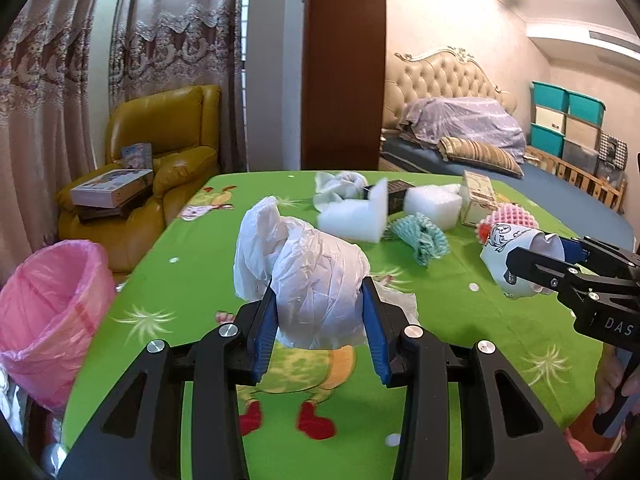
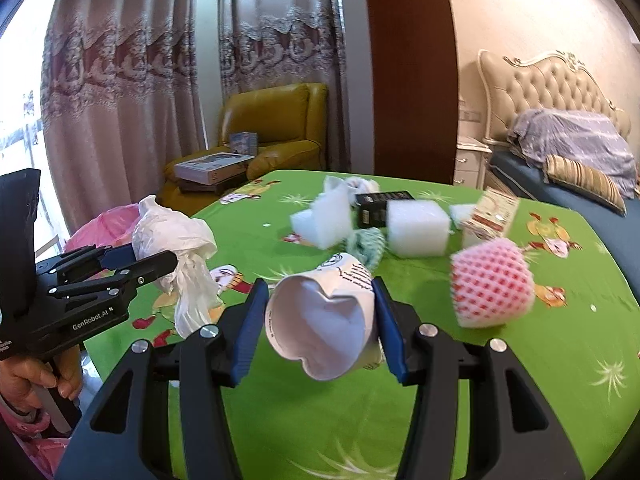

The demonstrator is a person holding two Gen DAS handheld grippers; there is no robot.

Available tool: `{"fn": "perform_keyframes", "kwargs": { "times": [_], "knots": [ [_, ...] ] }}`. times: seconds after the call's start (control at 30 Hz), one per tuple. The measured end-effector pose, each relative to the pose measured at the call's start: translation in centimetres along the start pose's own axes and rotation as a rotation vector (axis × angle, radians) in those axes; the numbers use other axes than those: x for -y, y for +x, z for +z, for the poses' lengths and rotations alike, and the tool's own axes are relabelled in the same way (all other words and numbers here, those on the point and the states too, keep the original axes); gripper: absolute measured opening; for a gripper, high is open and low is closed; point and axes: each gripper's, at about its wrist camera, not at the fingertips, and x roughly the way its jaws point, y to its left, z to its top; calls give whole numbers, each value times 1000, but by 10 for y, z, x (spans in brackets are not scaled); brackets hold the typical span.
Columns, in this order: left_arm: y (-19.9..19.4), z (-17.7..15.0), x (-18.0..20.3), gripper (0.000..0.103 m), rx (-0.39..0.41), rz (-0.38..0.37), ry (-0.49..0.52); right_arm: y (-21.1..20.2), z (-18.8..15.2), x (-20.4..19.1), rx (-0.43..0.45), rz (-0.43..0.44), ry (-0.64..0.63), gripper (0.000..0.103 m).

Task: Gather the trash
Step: 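Carry the plastic bag and paper cup to the pink wastebasket and release both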

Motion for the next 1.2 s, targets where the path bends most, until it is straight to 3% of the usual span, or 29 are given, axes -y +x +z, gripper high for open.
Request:
{"fn": "perform_keyframes", "kwargs": {
  "times": [0.4,0.97,1.2],
  "knots": [
    [-29,-3,-50,38,49,56,-75,29,23,-65,6,80,-118,51],
    [-77,-1,-163,38,113,270,-179,91,63,-192,30,313,-280,51],
    [-83,6,-225,38,93,362,-213,127,92,-234,19,421,-269,51]
  ]
}}
